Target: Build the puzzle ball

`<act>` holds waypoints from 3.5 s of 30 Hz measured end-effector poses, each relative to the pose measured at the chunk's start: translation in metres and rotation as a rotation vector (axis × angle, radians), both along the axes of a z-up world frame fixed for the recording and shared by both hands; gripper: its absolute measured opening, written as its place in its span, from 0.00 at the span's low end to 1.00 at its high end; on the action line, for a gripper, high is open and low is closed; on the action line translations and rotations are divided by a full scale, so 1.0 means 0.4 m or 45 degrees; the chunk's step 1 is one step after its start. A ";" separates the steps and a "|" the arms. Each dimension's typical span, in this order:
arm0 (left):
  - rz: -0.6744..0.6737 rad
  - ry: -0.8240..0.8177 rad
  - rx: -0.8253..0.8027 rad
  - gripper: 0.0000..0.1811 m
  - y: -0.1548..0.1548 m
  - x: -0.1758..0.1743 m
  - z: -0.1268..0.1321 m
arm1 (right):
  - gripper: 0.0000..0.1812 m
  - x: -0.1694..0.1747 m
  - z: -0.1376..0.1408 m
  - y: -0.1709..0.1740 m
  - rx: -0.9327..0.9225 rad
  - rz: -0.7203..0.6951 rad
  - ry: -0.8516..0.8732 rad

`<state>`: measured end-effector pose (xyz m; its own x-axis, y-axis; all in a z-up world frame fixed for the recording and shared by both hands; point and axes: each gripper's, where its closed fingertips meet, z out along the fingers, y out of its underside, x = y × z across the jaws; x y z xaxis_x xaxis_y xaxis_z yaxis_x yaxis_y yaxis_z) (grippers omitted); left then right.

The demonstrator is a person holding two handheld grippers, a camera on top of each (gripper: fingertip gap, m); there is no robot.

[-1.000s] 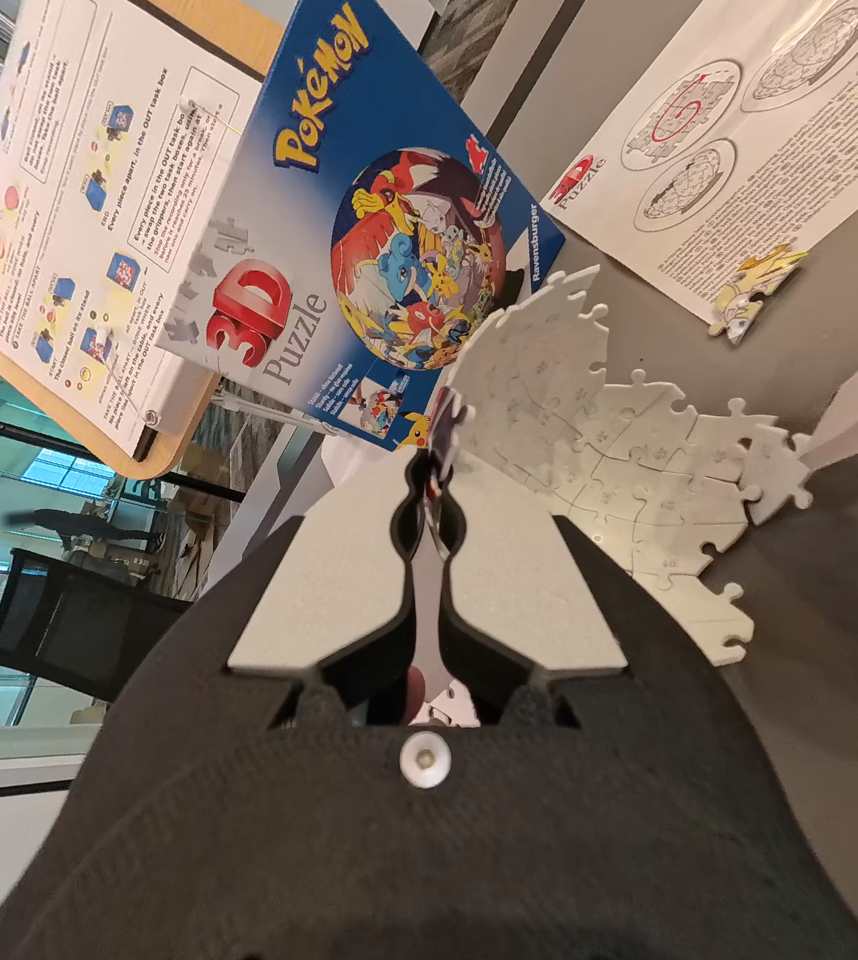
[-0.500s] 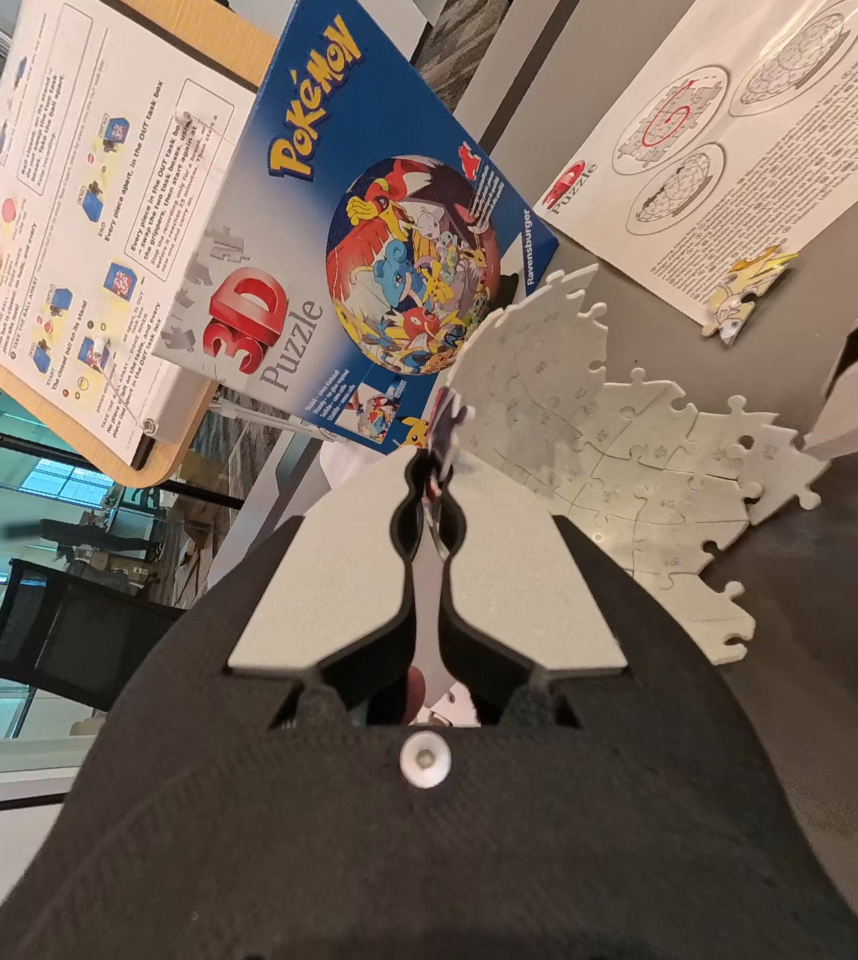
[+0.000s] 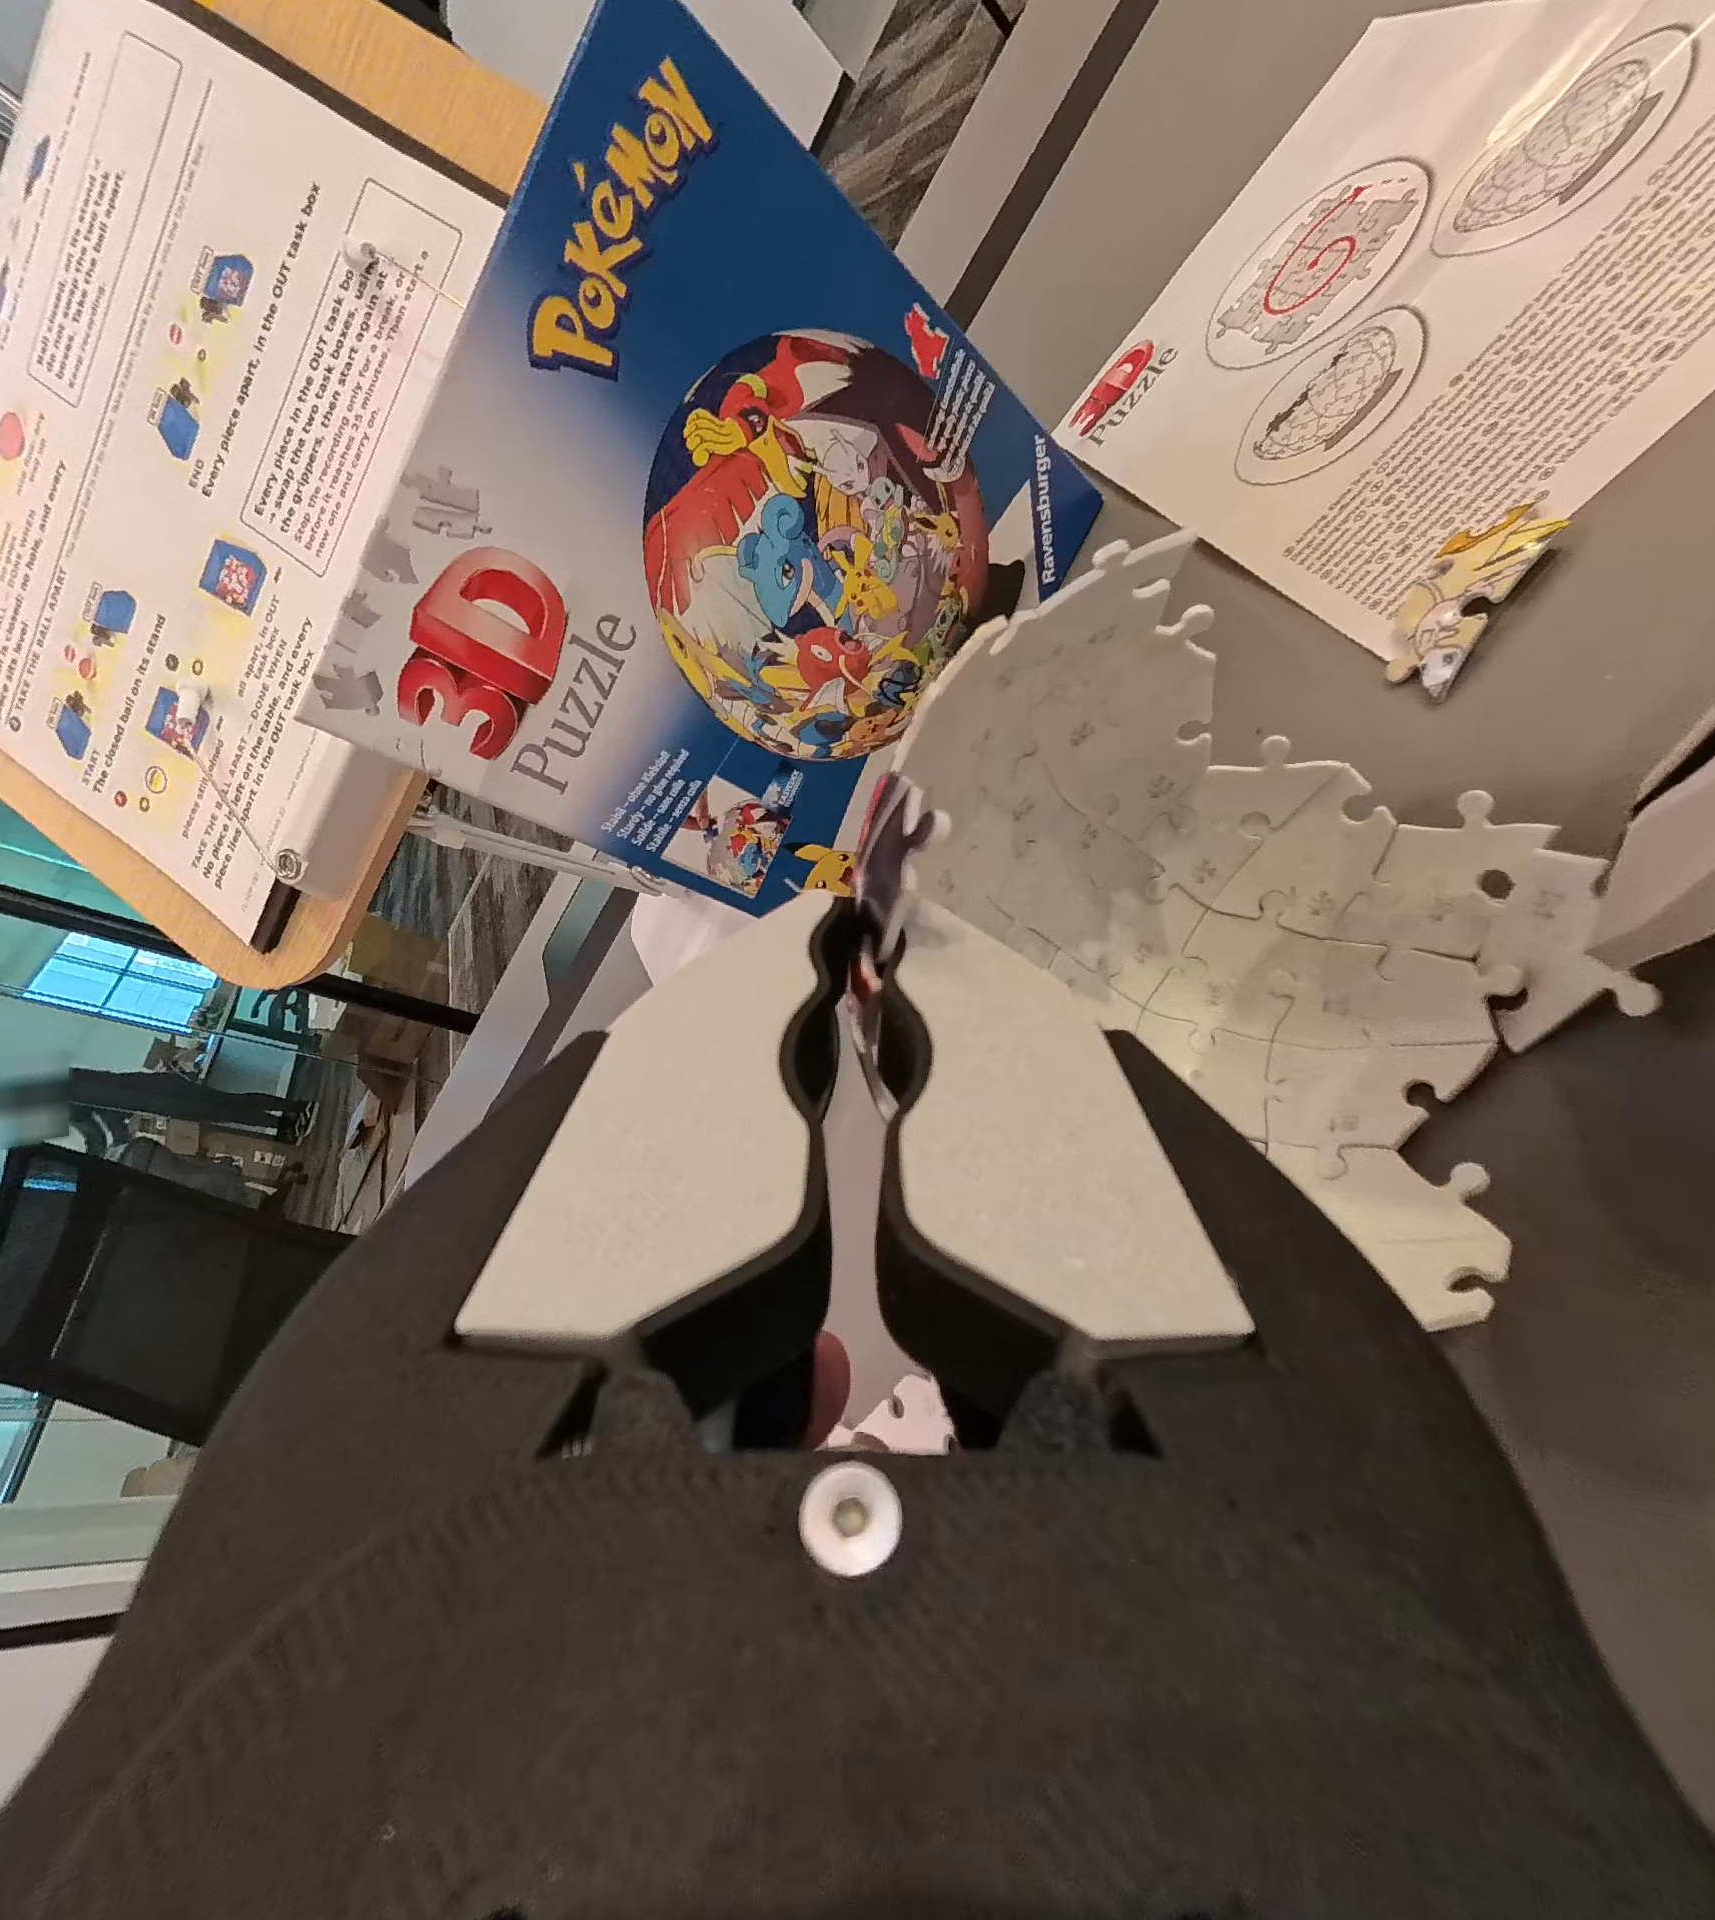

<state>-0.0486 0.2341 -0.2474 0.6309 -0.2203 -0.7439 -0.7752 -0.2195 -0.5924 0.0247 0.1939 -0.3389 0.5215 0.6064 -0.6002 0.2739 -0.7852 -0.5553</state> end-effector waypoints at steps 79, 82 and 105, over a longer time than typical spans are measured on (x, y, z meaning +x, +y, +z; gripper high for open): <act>-0.500 0.131 -0.090 0.32 -0.098 0.166 -0.040 | 0.08 0.078 -0.006 0.036 -0.184 0.023 0.014; -0.502 0.124 -0.085 0.31 -0.098 0.168 -0.037 | 0.03 0.084 -0.013 0.037 -0.184 0.013 0.004; -0.868 -0.452 -0.545 0.66 -0.089 0.123 0.019 | 0.01 0.085 -0.017 0.047 -0.145 0.023 -0.015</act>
<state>0.0007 0.1986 -0.2398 0.4383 -0.8487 -0.2961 -0.6042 -0.0343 -0.7961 0.0588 0.2126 -0.3456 0.5184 0.5442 -0.6596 0.2950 -0.8378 -0.4594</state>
